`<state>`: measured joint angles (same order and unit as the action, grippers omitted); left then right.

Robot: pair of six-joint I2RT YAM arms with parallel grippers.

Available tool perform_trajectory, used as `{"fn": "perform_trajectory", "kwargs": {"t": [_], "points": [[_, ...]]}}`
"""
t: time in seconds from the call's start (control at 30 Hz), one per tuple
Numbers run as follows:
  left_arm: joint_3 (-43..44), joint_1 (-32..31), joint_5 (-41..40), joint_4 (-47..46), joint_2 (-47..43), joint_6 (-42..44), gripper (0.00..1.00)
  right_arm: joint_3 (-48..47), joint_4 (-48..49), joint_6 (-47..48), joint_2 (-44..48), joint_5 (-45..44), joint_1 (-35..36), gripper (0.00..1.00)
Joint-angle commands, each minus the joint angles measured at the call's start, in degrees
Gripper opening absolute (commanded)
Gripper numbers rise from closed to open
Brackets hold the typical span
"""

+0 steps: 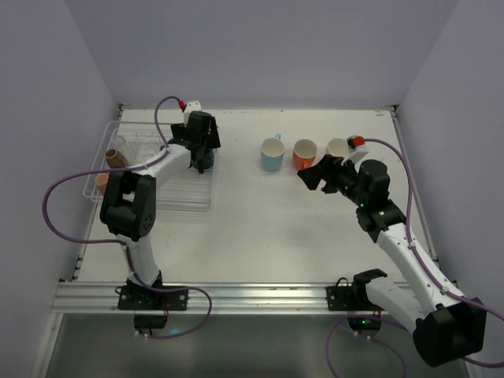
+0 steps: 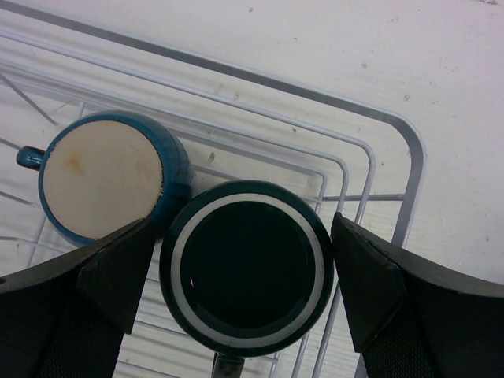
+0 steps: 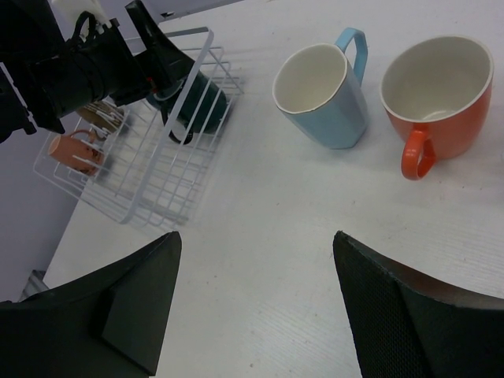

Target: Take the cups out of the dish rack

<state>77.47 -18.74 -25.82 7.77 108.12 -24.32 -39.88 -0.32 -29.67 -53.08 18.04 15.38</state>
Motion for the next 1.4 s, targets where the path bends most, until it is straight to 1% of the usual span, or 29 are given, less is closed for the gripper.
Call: {"fn": "perform_trajectory", "kwargs": {"t": [0.0, 0.33, 0.53, 0.6, 0.63, 0.7, 0.73, 0.8, 0.83, 0.87, 0.9, 0.97, 1.0, 1.1, 1.17, 1.23, 1.33, 1.37], "points": [[0.0, -0.2, -1.8, -0.4, 1.0, 0.8, 1.00, 0.2, 2.9, -0.6, 0.6, 1.6, 0.3, 0.80], [-4.4, -0.2, -0.2, 0.4, -2.4, -2.1, 1.00, -0.3, 3.1, -0.6, -0.3, 2.5, 0.8, 0.81], [-4.9, -0.2, -0.3, 0.6, -1.6, -2.4, 0.99, -0.3, 3.8, -0.6, -0.4, 3.0, 1.3, 0.82], [-5.2, -0.2, -0.3, 0.6, -1.9, -2.8, 0.93, -0.2, 3.8, -0.5, -0.5, 2.9, 1.4, 0.82], [-5.6, -0.2, -0.4, 0.6, -2.1, -3.0, 0.86, -0.3, 3.8, -0.5, -0.5, 3.0, 1.4, 0.82], [-6.2, -0.2, -0.4, 0.8, -3.3, -3.5, 0.80, -0.5, 3.7, -0.5, -0.7, 3.0, 1.4, 0.82], [-7.2, -0.2, -0.5, 0.8, -4.8, -3.8, 0.67, -0.6, 3.7, -0.6, -0.7, 3.2, 1.5, 0.82], [-8.7, -0.2, -0.5, 0.4, -6.5, -4.7, 0.55, -0.9, 3.7, -0.8, -0.7, 3.6, 1.5, 0.82], [-10.6, -0.2, -0.6, 0.2, -8.5, -4.9, 0.40, -1.0, 3.7, -1.0, -0.6, 3.9, 1.7, 0.82], [-11.5, -0.2, -0.6, -0.1, -9.6, -5.0, 0.34, -1.1, 3.9, -1.3, -0.4, 4.2, 1.8, 0.82], [-12.5, -0.2, -0.7, -0.3, -10.6, -5.3, 0.24, -1.2, 4.1, -1.9, -0.4, 4.5, 2.0, 0.82], [-15.6, -0.2, -1.2, -0.8, -13.8, -5.5, 0.16, -1.0, 5.3, -2.8, -0.1, 5.7, 2.3, 0.82], [-16.7, -0.2, -1.5, -1.1, -14.8, -5.6, 0.09, -0.9, 5.8, -3.6, -0.1, 5.9, 2.9, 0.82], [-20.6, -0.2, -2.4, -1.5, -18.6, -5.8, 0.00, -1.0, 7.1, -4.9, -0.4, 6.1, 5.0, 0.82], [-22.4, -0.2, -2.7, -1.1, -21.2, -5.9, 0.00, -1.7, 7.2, -5.0, -1.1, 5.4, 6.4, 0.82], [-23.3, -0.2, -2.8, -1.2, -23.5, -5.7, 0.00, -2.4, 7.3, -5.2, -1.5, 3.7, 9.4, 0.82], [-24.0, 0.2, -2.9, -1.1, -25.4, -5.0, 0.00, -3.0, 9.0, -6.8, -3.0, 1.8, 13.8, 0.82], [-24.0, 0.6, -2.4, -0.8, -25.8, -5.1, 0.00, -3.1, 10.9, -8.5, -4.4, 1.8, 15.6, 0.82]]}}
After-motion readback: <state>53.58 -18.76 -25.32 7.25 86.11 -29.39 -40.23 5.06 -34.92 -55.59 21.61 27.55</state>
